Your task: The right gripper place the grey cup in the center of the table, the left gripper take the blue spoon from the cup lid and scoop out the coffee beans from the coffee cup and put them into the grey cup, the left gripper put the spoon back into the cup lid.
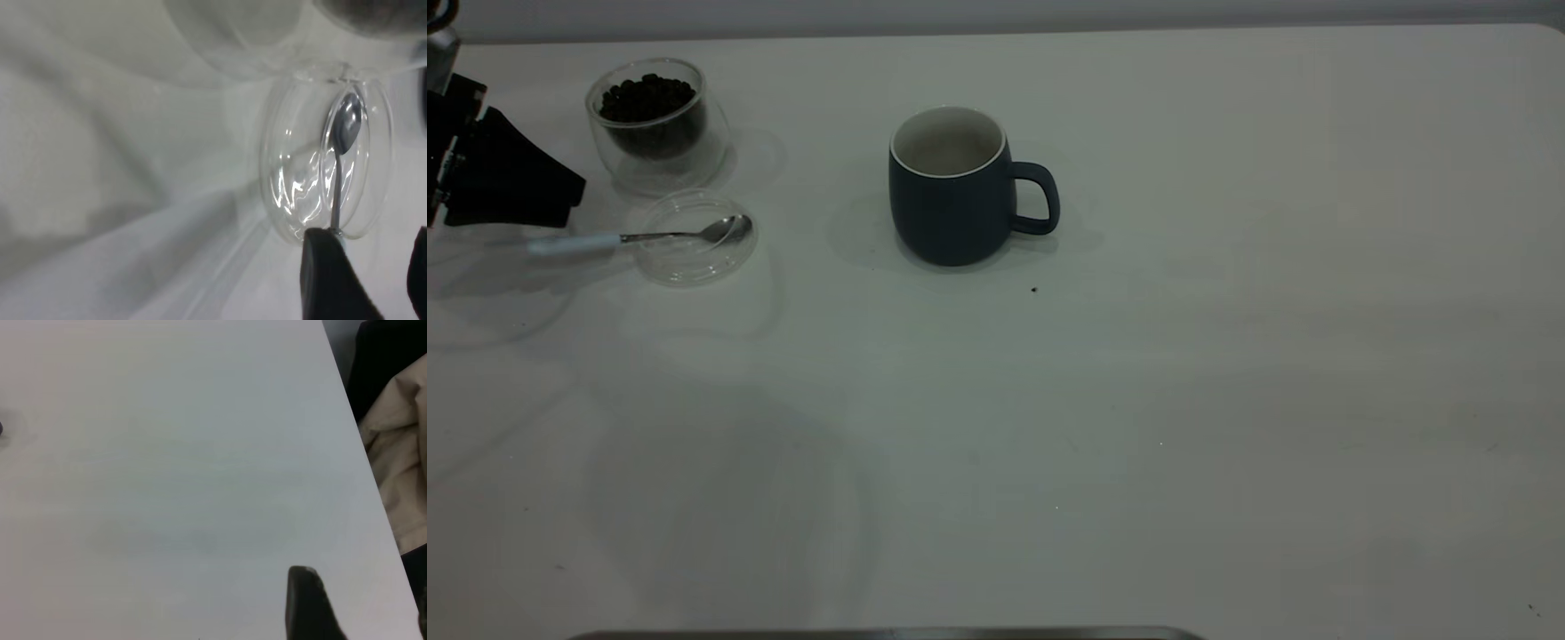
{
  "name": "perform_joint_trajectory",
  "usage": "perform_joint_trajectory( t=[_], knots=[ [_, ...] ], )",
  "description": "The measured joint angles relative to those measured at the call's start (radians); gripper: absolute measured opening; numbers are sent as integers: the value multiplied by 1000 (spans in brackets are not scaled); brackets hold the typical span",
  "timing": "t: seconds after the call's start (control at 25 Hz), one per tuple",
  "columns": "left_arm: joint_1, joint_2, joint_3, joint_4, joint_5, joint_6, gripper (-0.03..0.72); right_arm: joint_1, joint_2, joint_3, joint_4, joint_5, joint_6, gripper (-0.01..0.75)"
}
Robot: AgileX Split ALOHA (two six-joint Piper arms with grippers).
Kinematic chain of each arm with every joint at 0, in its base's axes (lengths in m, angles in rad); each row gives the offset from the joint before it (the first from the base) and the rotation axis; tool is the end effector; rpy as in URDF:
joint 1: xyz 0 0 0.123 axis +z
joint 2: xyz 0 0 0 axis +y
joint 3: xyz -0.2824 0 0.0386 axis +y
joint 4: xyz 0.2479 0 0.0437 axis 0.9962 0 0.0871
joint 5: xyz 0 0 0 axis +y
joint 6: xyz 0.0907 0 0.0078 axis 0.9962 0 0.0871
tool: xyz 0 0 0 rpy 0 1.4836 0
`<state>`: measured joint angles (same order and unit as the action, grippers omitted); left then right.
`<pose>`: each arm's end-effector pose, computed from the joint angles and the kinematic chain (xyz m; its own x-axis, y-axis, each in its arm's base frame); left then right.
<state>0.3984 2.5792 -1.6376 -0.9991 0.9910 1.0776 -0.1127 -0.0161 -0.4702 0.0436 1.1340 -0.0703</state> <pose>0.4325 0.1125 0.0016 -0.9524 -0.1205 -0.2799 0.0939 0.7578 -0.6457 -0.0068 0.0044 0.2631 -0.5313 0.0080 -0.8471 0.0517 0.9984 -0.0229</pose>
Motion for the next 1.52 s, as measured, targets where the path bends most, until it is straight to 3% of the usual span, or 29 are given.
perform_joint_trajectory(
  t=[0.2,0.52,0.72,0.88,1.04,1.2,1.36,1.52],
  knots=[
    [6,-29,-12,-9,-9,-1,360,0,0,0,0,0,0,364],
    [24,-161,-37,-346,129,9,360,0,0,0,0,0,0,364],
    [24,-333,-37,-360,152,7,359,0,0,0,0,0,0,364],
    [11,-498,-37,-165,69,-122,358,0,0,0,0,0,0,364],
    [-51,-647,-37,105,10,-339,356,0,0,0,0,0,-1,364],
    [-153,-768,-37,331,45,-570,356,0,0,0,0,0,-1,364],
    [-259,-867,-36,591,176,-736,356,0,0,0,0,0,-1,364],
    [-345,-962,-21,827,176,-911,347,0,0,0,0,0,0,364]
  ],
)
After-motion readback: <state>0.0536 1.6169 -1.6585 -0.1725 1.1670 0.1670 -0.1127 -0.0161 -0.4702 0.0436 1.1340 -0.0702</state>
